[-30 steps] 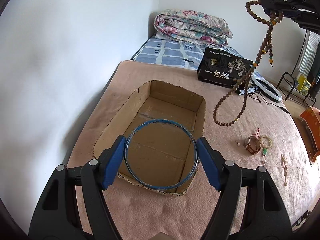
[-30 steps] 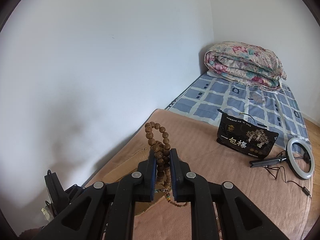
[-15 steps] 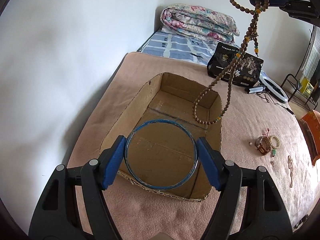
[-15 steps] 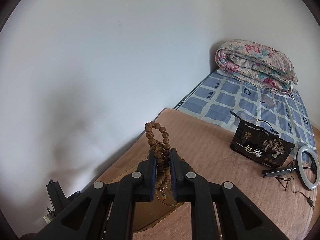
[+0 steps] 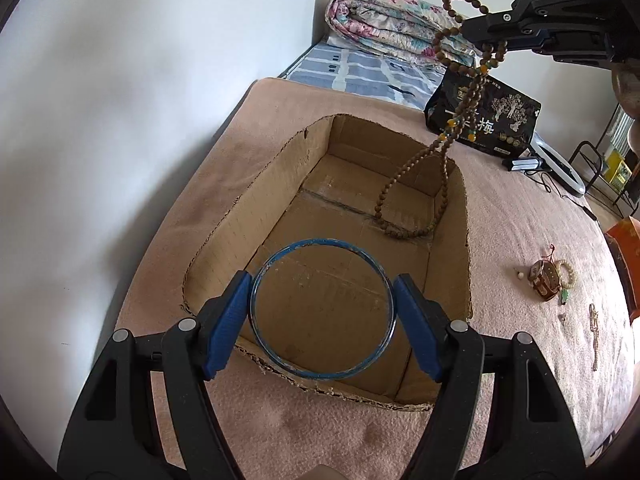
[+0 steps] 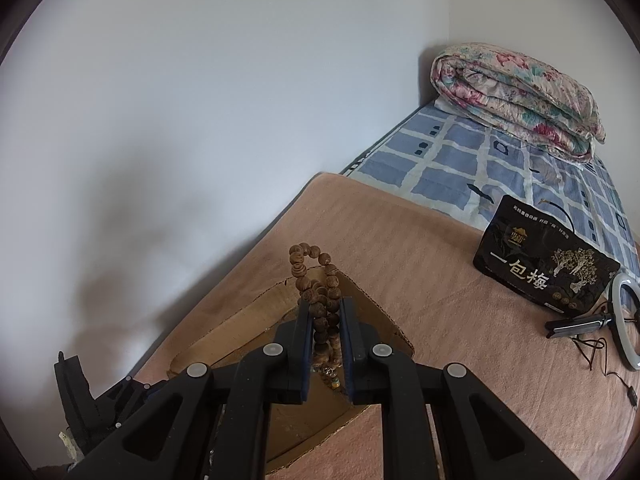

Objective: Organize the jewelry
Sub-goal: 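Open both tools to drop the bangle and mala into the box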

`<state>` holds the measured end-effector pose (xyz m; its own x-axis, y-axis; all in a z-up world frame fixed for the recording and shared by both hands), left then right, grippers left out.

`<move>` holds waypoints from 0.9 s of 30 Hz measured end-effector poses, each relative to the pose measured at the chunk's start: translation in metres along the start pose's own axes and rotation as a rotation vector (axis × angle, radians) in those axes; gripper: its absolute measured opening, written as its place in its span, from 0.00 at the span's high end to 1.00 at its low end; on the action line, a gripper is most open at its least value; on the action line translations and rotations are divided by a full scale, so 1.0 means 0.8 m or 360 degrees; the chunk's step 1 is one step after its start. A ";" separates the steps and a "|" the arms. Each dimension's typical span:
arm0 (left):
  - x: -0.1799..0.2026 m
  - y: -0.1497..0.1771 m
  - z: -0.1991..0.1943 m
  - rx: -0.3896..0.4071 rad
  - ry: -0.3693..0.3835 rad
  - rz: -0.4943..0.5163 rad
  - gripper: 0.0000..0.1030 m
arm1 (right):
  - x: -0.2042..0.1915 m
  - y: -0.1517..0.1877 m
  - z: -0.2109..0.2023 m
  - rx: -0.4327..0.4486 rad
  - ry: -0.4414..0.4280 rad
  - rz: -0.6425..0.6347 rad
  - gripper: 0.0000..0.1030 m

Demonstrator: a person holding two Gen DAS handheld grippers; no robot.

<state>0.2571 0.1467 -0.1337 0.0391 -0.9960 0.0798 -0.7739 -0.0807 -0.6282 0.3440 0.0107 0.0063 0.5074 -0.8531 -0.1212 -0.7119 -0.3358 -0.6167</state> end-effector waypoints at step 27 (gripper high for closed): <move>0.007 -0.006 0.006 -0.0025 0.0008 -0.0011 0.20 | 0.018 0.037 0.044 -0.0084 0.0022 0.0060 0.23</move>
<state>0.2640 0.1410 -0.1342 0.0414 -0.9953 0.0879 -0.7834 -0.0869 -0.6154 0.3474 0.0024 -0.0406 0.4733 -0.8709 -0.1327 -0.7553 -0.3236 -0.5699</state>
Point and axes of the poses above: each gripper's, at about its wrist camera, not at the fingertips, and z roughly the way its jaws point, x to its right, y to its underside, the point moved 1 cm from there along z, roughly the way its jaws point, and after that the axes turned 3 degrees about -y, right-handed, at the moved point
